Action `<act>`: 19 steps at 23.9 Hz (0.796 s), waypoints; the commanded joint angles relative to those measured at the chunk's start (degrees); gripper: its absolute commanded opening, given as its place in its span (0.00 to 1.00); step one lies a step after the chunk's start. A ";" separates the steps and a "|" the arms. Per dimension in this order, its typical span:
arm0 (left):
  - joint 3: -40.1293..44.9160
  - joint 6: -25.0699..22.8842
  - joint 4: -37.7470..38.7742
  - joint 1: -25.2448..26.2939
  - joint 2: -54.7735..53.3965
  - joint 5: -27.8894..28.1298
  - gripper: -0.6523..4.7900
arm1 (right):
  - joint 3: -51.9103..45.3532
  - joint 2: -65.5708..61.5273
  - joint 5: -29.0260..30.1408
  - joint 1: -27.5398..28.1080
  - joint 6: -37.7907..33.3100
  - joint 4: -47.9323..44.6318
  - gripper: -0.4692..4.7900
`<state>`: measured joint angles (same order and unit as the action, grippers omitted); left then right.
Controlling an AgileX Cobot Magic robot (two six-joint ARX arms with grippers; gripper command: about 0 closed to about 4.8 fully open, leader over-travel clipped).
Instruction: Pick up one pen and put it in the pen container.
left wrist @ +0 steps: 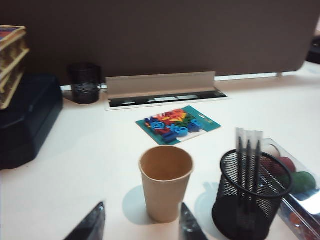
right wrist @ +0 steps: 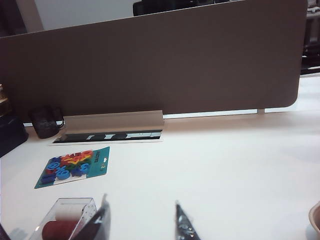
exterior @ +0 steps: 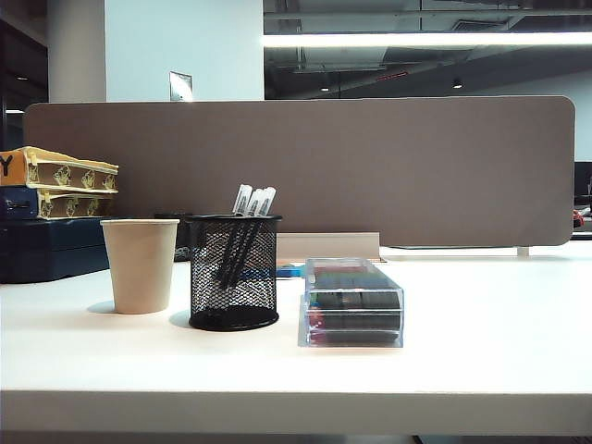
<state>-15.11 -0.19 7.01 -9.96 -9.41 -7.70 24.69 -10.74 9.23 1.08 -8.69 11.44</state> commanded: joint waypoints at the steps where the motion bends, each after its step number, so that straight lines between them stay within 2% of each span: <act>1: -0.07 -0.09 -1.55 -0.07 0.04 0.70 0.46 | -3.19 -0.02 1.31 -0.13 -0.07 -5.16 0.40; 3: 0.00 -1.53 -0.98 -0.07 0.04 1.09 0.46 | -6.38 0.02 1.42 -0.13 -0.04 -8.63 0.39; 8: 0.02 -2.40 1.77 -0.07 0.17 1.29 0.46 | -7.43 0.55 1.42 -0.17 2.93 -8.68 0.39; 15: 2.25 -0.20 6.23 -0.07 6.08 1.51 0.46 | -7.61 7.80 1.40 -0.20 4.83 -0.13 0.39; 19: 4.59 1.03 6.21 -0.09 9.25 1.77 0.46 | -9.77 10.91 1.38 -0.22 4.04 0.26 0.39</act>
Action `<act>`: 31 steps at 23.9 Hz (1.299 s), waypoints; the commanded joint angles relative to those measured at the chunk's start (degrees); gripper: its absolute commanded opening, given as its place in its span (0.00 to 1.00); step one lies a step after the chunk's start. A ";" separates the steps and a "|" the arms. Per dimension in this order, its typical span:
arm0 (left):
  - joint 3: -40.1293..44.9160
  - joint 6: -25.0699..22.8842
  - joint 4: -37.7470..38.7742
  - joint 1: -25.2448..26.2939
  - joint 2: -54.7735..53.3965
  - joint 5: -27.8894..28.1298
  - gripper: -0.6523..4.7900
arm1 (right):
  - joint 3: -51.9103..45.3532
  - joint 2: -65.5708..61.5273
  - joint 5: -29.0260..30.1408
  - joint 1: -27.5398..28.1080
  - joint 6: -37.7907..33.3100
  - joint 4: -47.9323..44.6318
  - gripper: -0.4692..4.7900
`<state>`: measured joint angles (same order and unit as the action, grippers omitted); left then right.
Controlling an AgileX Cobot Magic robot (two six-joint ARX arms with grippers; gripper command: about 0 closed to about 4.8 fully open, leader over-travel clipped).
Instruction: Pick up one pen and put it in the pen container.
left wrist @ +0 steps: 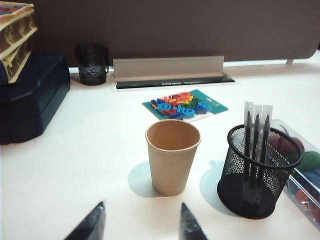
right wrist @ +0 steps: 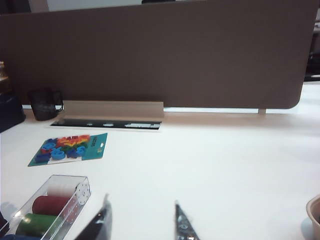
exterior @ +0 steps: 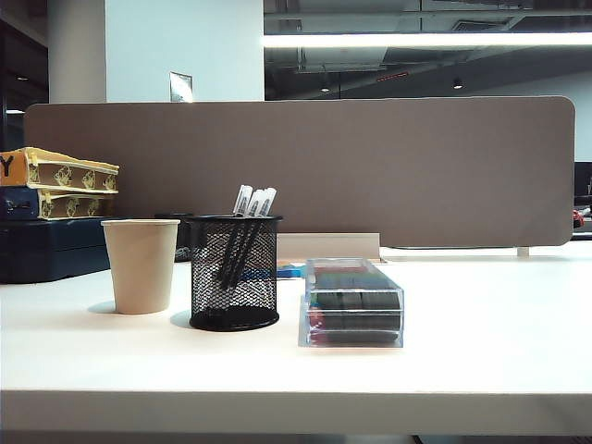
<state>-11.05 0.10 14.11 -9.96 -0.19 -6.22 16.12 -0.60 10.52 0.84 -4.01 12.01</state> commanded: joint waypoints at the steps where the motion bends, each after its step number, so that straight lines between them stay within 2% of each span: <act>1: 0.76 0.72 -1.14 -0.11 0.02 0.28 0.46 | -1.36 0.76 0.11 0.02 -1.20 -0.26 0.39; 6: 1.01 -1.81 -1.84 -0.11 0.02 1.11 0.46 | -4.57 0.76 0.11 0.00 -2.01 -1.92 0.39; 15: 4.48 -1.20 -4.24 -0.11 0.02 1.51 0.46 | -9.03 0.76 0.33 0.00 -1.95 -6.49 0.39; 22: 4.83 -3.13 -5.31 -0.11 0.02 1.51 0.46 | -13.05 0.76 0.31 0.02 -1.95 -9.38 0.39; 31: 8.07 -2.62 -8.17 -0.11 0.02 1.49 0.46 | -13.40 0.76 0.35 0.00 -1.97 -8.83 0.39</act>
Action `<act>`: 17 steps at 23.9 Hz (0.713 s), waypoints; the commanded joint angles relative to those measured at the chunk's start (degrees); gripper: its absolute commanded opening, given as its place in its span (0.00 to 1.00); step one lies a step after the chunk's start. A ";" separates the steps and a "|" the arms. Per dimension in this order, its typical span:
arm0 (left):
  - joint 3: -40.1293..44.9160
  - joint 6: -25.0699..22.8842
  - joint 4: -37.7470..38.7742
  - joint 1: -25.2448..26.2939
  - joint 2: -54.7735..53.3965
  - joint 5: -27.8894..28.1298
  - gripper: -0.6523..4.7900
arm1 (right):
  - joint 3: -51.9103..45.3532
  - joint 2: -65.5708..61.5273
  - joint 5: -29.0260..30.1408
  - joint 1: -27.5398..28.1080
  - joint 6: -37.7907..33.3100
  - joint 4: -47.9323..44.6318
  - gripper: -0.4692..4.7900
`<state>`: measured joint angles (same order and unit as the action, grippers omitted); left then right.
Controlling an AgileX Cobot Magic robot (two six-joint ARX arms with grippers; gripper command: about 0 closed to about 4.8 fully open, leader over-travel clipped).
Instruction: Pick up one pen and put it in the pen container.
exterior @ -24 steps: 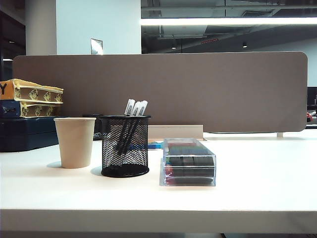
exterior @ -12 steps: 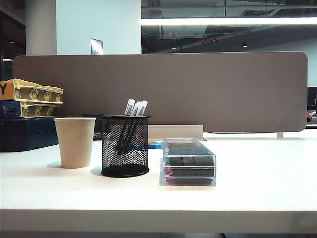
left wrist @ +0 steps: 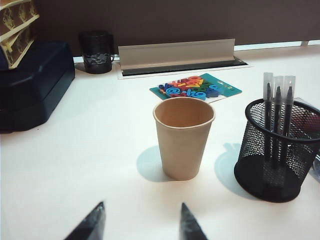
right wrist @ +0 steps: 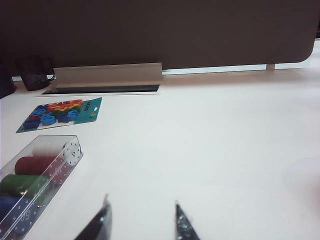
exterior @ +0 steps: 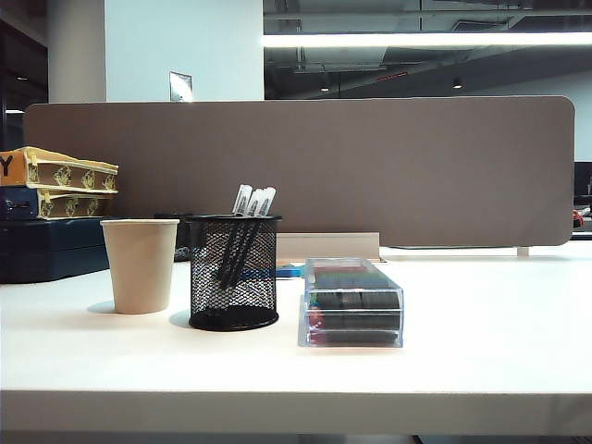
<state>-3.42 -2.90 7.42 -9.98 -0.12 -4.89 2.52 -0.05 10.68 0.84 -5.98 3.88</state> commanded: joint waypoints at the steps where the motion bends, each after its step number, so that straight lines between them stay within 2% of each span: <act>1: 0.57 0.37 -1.55 -0.09 -0.04 0.17 0.46 | 0.13 0.22 0.20 0.00 0.00 -0.70 0.39; 17: 2.99 0.35 -3.93 -0.09 -0.04 0.17 0.46 | -2.49 0.20 1.01 0.00 0.20 1.14 0.39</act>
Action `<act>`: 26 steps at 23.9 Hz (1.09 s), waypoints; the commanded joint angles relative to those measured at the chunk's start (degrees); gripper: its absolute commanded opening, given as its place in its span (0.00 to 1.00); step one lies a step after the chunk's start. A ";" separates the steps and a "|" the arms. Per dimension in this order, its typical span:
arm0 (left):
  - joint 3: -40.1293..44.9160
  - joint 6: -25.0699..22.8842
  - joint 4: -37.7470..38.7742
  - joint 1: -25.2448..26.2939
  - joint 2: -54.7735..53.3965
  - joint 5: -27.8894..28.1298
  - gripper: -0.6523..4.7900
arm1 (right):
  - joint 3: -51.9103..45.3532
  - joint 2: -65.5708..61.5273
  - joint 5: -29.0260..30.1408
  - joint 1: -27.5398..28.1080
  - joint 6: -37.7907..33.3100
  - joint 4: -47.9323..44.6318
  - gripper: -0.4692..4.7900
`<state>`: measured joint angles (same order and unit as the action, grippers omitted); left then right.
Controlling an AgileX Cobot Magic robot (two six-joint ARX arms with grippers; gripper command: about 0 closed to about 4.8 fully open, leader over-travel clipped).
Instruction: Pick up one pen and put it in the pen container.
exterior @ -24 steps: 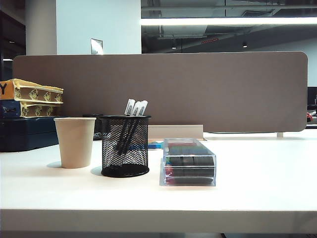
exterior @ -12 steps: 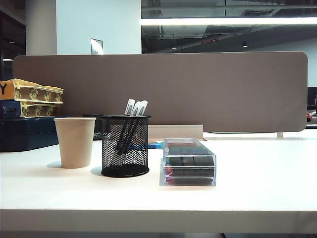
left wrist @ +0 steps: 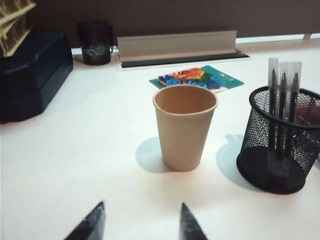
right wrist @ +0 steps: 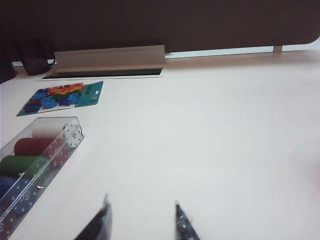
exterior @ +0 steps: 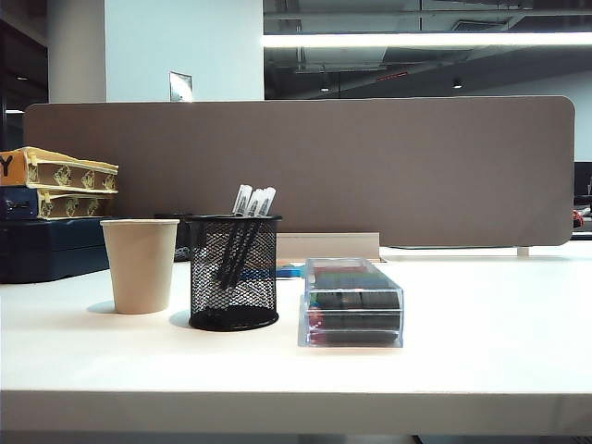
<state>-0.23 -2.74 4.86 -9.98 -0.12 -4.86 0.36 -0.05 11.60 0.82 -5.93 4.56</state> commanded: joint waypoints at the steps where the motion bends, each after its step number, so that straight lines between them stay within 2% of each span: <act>1: -0.20 0.17 -1.36 -0.09 -0.04 0.17 0.46 | -0.33 0.20 0.09 0.02 0.15 0.74 0.39; 11: -0.20 0.17 -1.11 -0.09 -0.04 0.15 0.46 | -0.33 0.22 0.11 0.02 0.11 0.76 0.39; 18: -0.20 0.20 1.86 -0.09 -0.04 0.50 0.45 | -0.33 0.22 1.22 0.04 -0.26 0.68 0.39; 22: -0.20 0.15 0.68 -0.09 -0.04 5.57 0.45 | -0.33 0.22 -1.53 0.09 -0.22 0.17 0.39; 24: -0.20 0.15 0.66 -0.09 -0.04 11.65 0.45 | -0.33 0.22 -4.76 0.11 0.48 -0.15 0.34; 26: -0.20 0.15 0.59 -0.09 -0.02 13.46 0.45 | -0.33 0.22 -6.75 0.11 1.27 -0.15 0.34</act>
<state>-0.23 -2.76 6.24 -9.98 -0.12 6.31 0.34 -0.05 7.05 0.84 -5.48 5.78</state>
